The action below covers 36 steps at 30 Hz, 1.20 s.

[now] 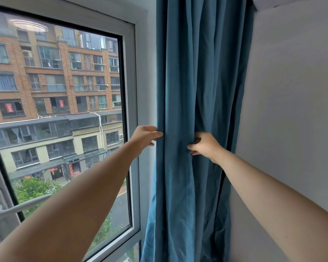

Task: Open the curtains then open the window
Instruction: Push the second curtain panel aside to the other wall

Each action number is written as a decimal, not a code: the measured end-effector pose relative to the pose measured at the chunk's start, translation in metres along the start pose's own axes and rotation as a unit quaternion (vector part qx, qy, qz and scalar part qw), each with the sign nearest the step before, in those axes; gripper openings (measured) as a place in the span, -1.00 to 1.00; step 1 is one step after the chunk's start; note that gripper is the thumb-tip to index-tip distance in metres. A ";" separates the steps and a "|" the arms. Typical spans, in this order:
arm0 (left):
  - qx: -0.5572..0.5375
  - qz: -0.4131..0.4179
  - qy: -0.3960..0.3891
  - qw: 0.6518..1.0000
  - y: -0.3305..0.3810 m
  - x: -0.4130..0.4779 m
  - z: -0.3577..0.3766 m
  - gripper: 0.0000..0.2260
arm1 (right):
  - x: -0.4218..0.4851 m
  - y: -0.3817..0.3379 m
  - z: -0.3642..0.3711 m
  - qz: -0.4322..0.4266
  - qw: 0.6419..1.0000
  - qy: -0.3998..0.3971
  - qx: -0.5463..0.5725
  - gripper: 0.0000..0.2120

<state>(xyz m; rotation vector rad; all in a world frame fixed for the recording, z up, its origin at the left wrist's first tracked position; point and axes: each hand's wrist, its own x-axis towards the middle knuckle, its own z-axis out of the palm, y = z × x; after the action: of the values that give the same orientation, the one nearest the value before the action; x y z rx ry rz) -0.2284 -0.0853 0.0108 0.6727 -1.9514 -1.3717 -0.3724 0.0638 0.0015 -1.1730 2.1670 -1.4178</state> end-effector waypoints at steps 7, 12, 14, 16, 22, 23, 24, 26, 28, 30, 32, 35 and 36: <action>-0.052 0.005 -0.029 0.998 0.024 0.001 -0.006 -0.81 | 0.000 0.003 0.018 -0.033 0.994 -0.091 -0.054 -0.47; -0.048 0.026 -0.029 0.998 0.038 0.004 -0.004 -0.79 | 0.002 -0.005 0.043 -0.070 0.987 -0.087 -0.118 -0.35; -0.043 0.035 -0.046 0.997 0.041 0.005 -0.004 -0.75 | 0.001 -0.005 0.057 -0.082 0.987 -0.079 -0.112 -0.29; -0.046 0.035 -0.052 0.997 0.041 0.008 -0.005 -0.73 | 0.002 -0.003 0.068 -0.081 0.992 -0.037 -0.088 -0.40; -0.066 0.036 0.051 0.996 0.024 0.015 -0.010 -0.78 | 0.004 -0.012 0.069 -0.030 0.998 -0.035 -0.037 -0.72; -0.071 0.032 0.055 0.995 0.020 0.016 -0.011 -0.77 | 0.004 -0.013 0.067 -0.015 0.999 -0.044 -0.025 -0.66; -0.077 0.018 0.047 0.996 0.017 0.017 -0.011 -0.73 | 0.006 -0.013 0.064 -0.005 0.999 -0.047 -0.014 -0.63; -0.087 -0.017 0.015 0.996 0.009 0.020 -0.011 -0.63 | 0.008 -0.011 0.057 0.012 0.999 -0.042 0.001 -0.61; -0.095 -0.038 -0.003 0.995 0.003 0.025 -0.012 -0.57 | 0.013 -0.006 0.050 0.037 0.999 -0.035 0.009 -0.59; -0.104 -0.053 -0.003 0.993 -0.001 0.030 -0.011 -0.54 | 0.018 0.000 0.044 0.062 0.997 -0.039 0.020 -0.56; -0.112 -0.071 -0.005 0.991 -0.002 0.036 -0.008 -0.52 | 0.023 0.005 0.038 0.081 0.995 -0.047 0.040 -0.56; -0.131 -0.090 -0.021 0.987 -0.002 0.043 0.003 -0.50 | 0.030 0.010 0.032 0.105 0.992 -0.047 0.055 -0.58; -0.141 -0.093 -0.027 0.985 -0.003 0.045 0.008 -0.50 | 0.032 0.012 0.030 0.110 0.992 -0.044 0.051 -0.58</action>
<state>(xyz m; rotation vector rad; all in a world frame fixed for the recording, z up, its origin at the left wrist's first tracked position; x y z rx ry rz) -0.2638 -0.1141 0.0156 0.7003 -1.7210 -1.7562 -0.3789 0.0231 -0.0172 -0.9127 2.0649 -1.3375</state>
